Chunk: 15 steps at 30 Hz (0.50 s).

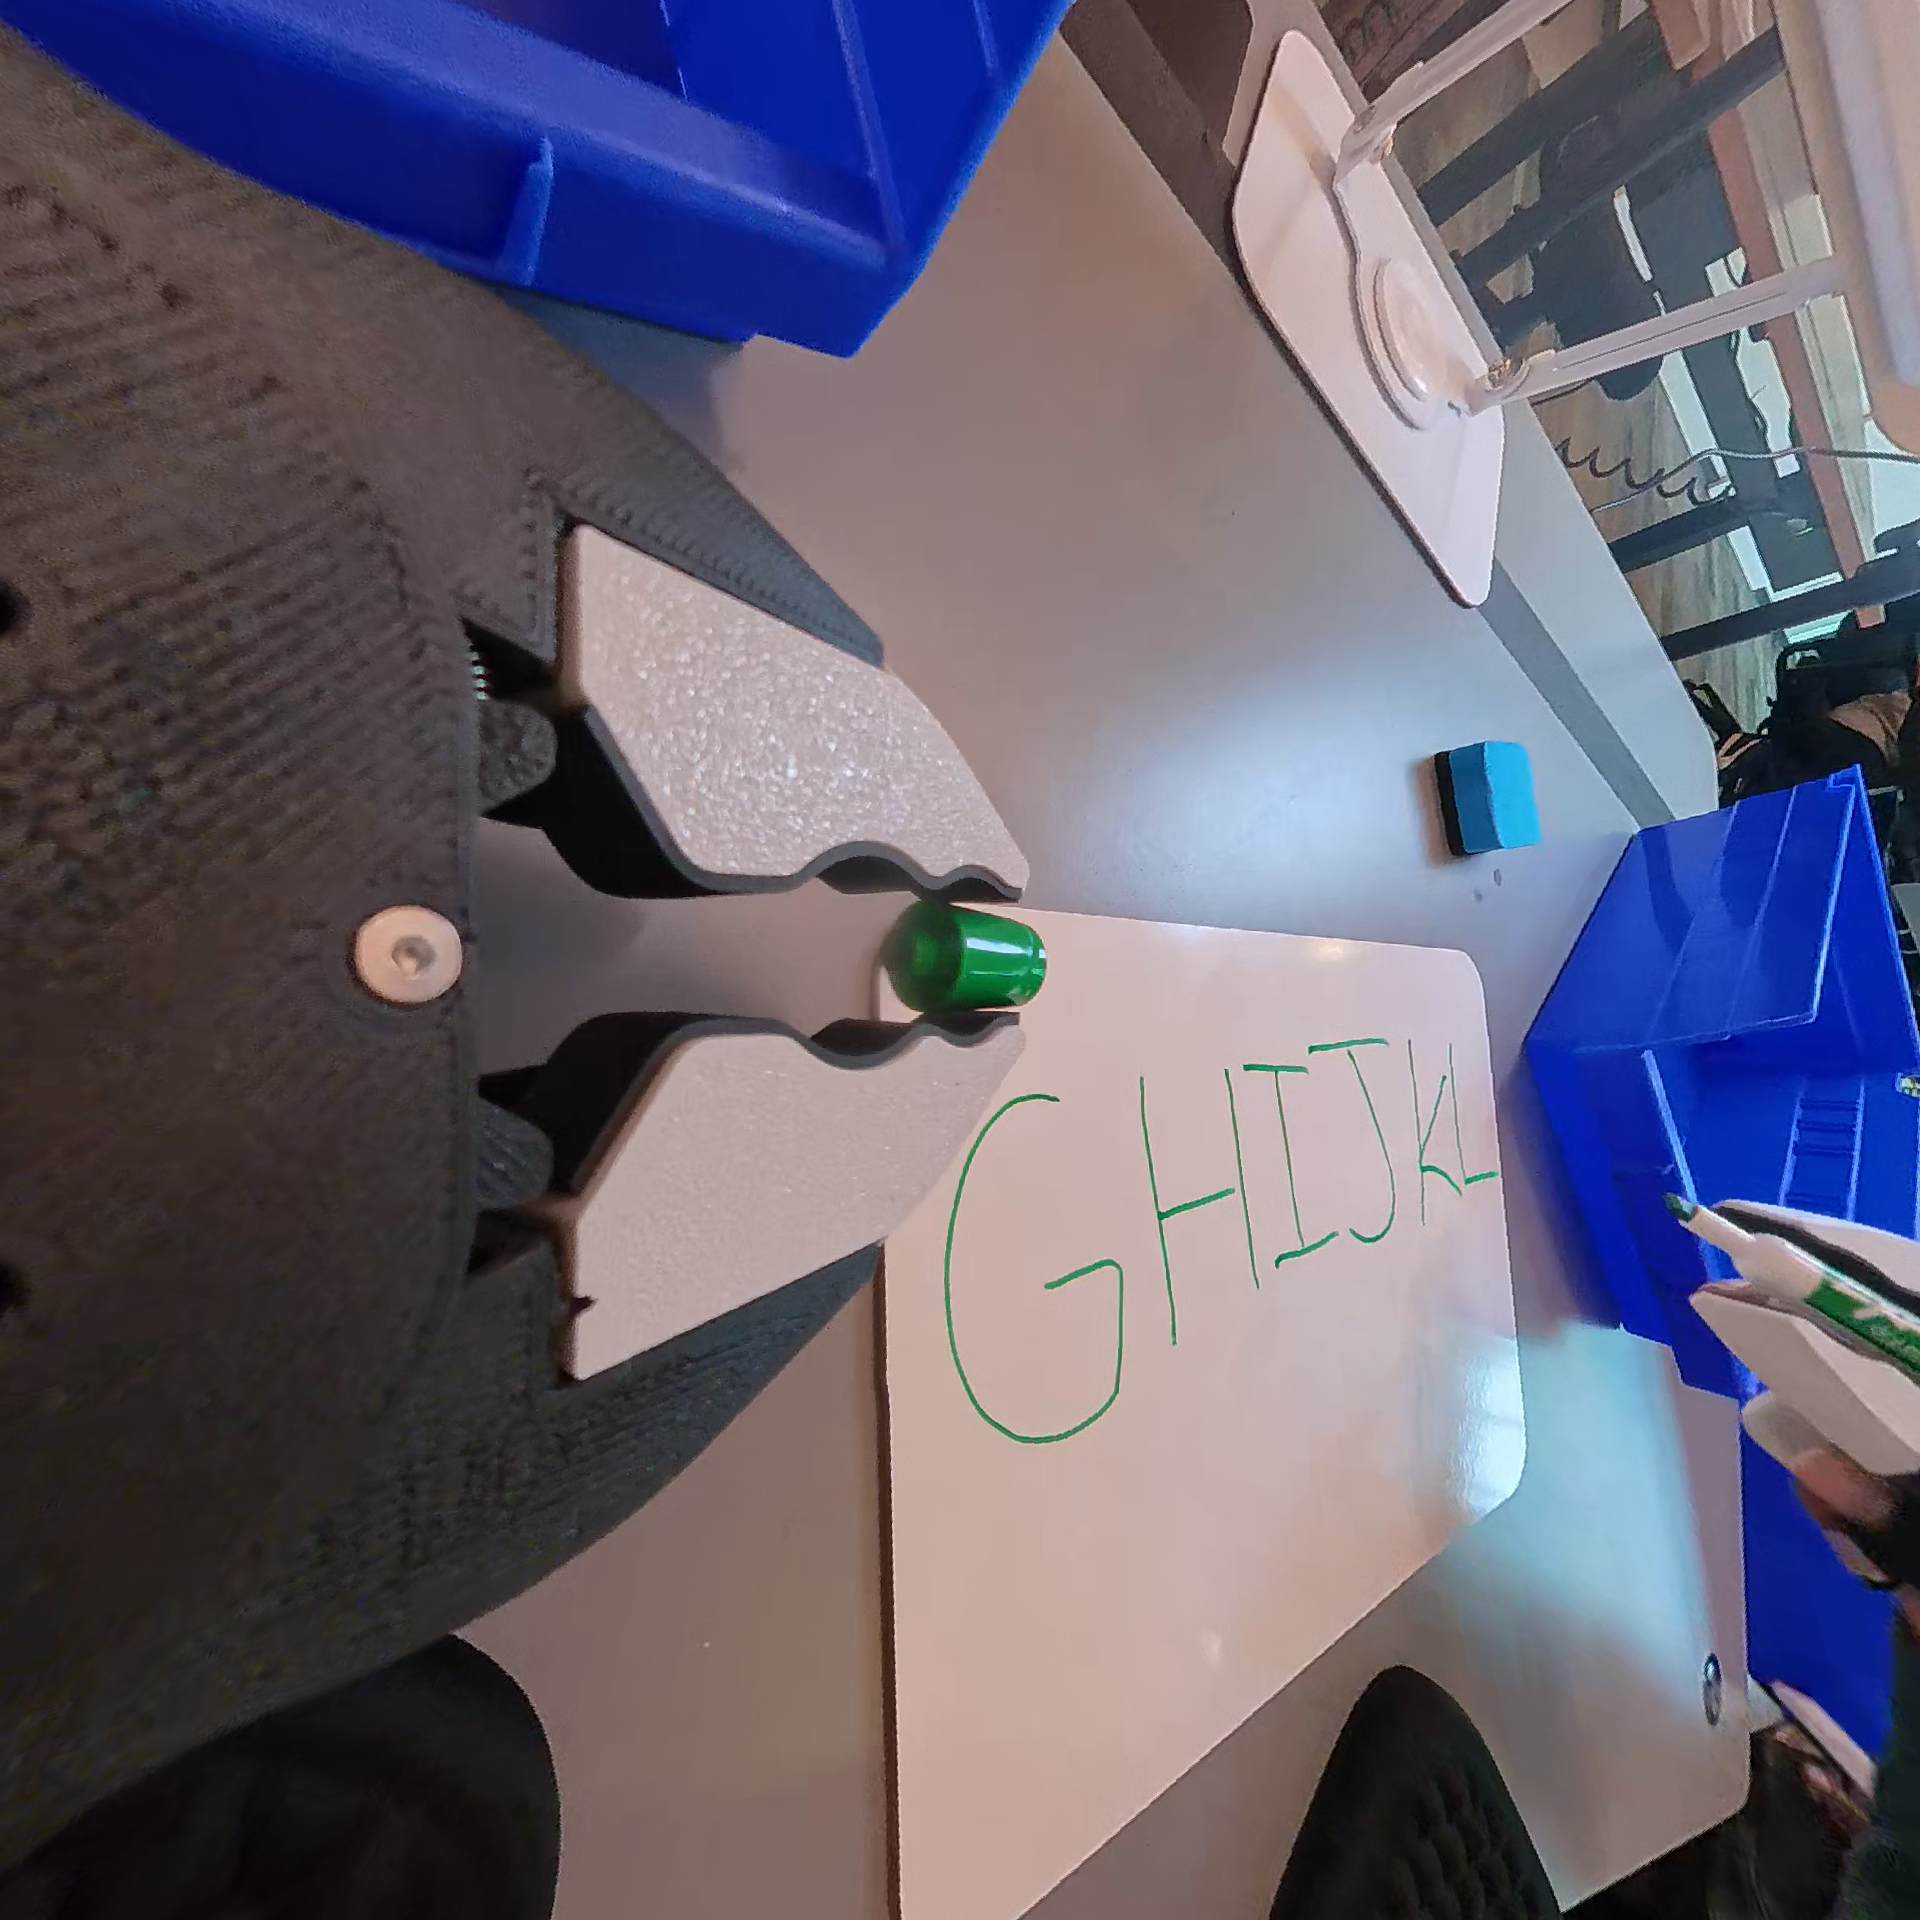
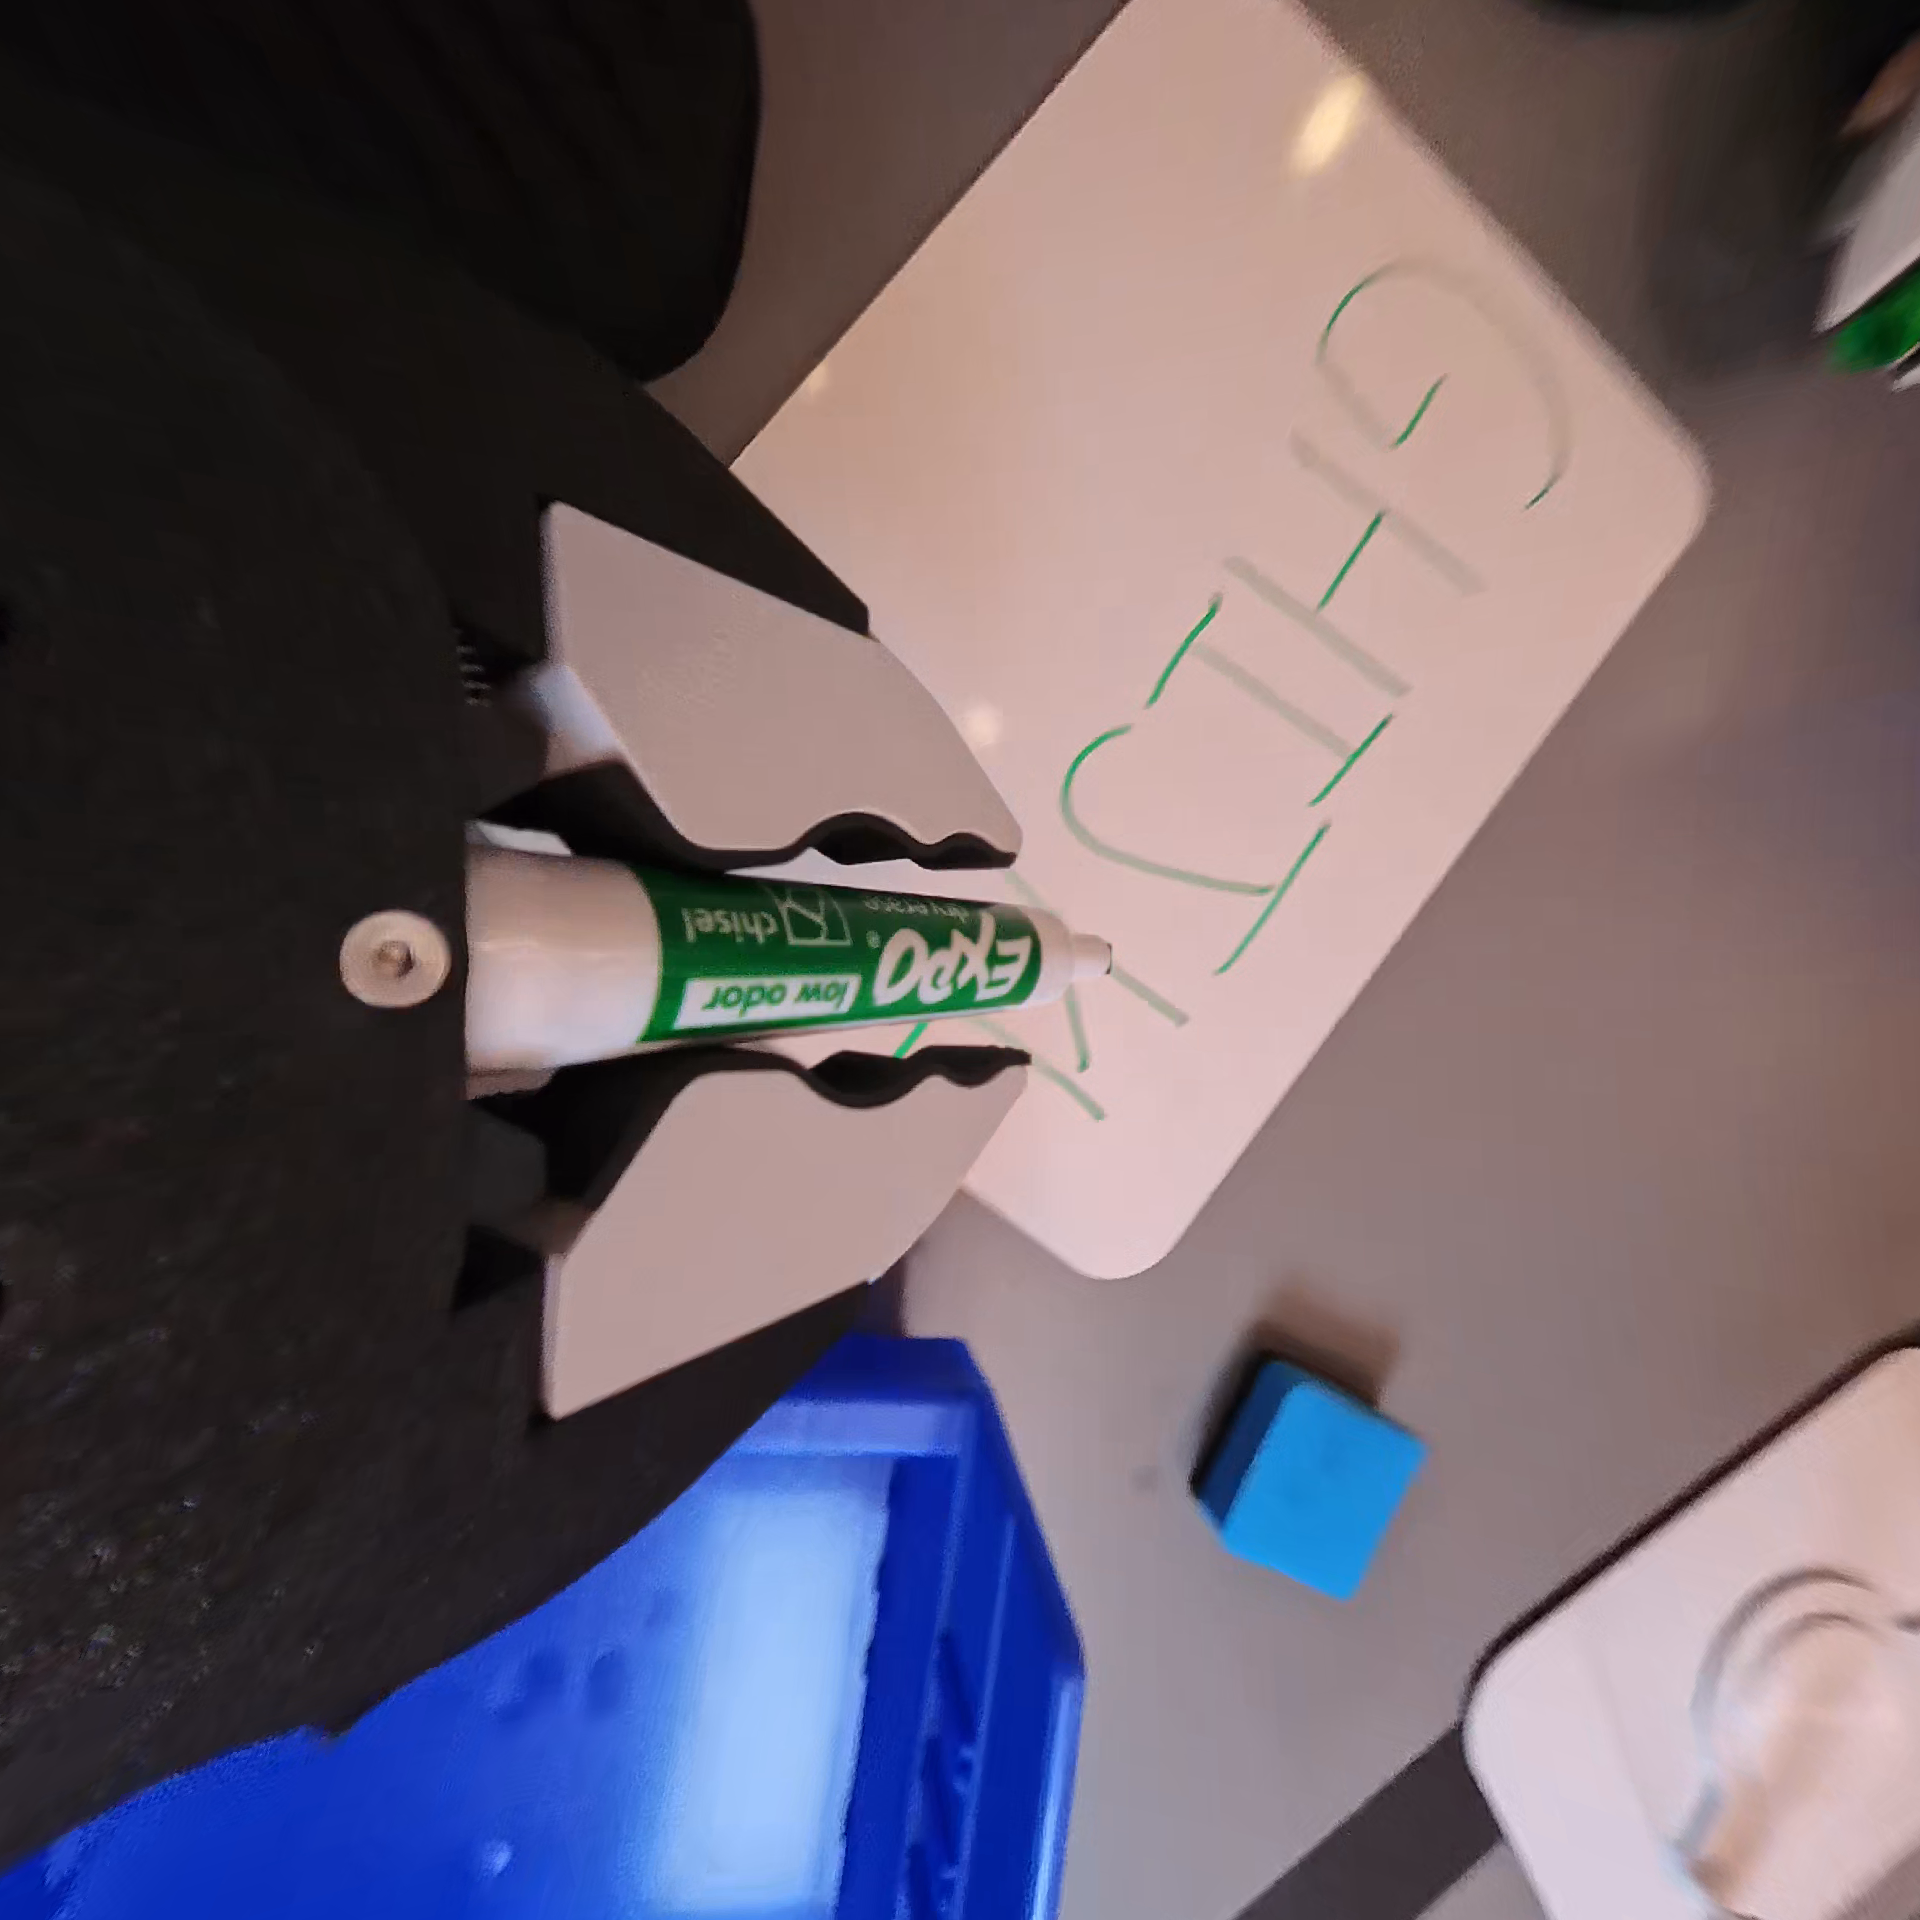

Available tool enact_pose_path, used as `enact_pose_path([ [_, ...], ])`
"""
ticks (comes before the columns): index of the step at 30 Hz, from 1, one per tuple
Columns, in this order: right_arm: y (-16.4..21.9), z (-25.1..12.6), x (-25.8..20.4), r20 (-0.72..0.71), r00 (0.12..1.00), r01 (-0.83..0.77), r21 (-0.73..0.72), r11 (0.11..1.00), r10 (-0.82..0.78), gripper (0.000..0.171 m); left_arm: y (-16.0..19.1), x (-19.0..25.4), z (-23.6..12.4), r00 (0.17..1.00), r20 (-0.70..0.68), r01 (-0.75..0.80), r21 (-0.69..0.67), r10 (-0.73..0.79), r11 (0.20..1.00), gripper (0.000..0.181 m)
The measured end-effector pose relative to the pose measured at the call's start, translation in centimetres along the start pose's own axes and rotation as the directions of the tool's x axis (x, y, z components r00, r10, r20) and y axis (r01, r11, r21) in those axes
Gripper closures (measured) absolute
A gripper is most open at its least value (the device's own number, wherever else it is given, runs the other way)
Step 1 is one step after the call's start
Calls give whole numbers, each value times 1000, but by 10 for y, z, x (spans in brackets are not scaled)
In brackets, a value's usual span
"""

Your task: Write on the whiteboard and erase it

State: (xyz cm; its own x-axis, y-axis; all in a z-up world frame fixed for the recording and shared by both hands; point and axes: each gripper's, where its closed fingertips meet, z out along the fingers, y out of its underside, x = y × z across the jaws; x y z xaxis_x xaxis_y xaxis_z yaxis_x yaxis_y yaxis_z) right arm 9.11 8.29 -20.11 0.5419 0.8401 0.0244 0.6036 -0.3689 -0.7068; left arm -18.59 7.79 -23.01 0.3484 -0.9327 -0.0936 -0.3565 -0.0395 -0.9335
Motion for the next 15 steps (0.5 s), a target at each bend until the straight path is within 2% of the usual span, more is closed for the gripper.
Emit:
enact_pose_path([
  [3, -24, 3, -37, 106, 994, -38, 230, 972, 14, 138, -17, 12, -4, 998, -51, -22, 100, 28, 995, 162],
  [7, -71, 14, -99, 304, 952, -109, 478, 872, -47, 138, -58, 46, -11, 985, -114, -93, 298, 132, 950, 162],
  [10, -106, 25, -140, 427, 896, -151, 553, 819, -123, 138, -85, 72, -9, 969, -150, -125, 376, 194, 918, 162],
  [12, -123, 27, -159, 502, 850, -180, 563, 807, -160, 138, -98, 79, -5, 968, -124, -155, 393, 219, 906, 162],
  [15, -135, 25, -170, 542, 818, -189, 571, 799, -194, 138, -116, 86, -2, 964, -113, -170, 427, 239, 888, 162],
])
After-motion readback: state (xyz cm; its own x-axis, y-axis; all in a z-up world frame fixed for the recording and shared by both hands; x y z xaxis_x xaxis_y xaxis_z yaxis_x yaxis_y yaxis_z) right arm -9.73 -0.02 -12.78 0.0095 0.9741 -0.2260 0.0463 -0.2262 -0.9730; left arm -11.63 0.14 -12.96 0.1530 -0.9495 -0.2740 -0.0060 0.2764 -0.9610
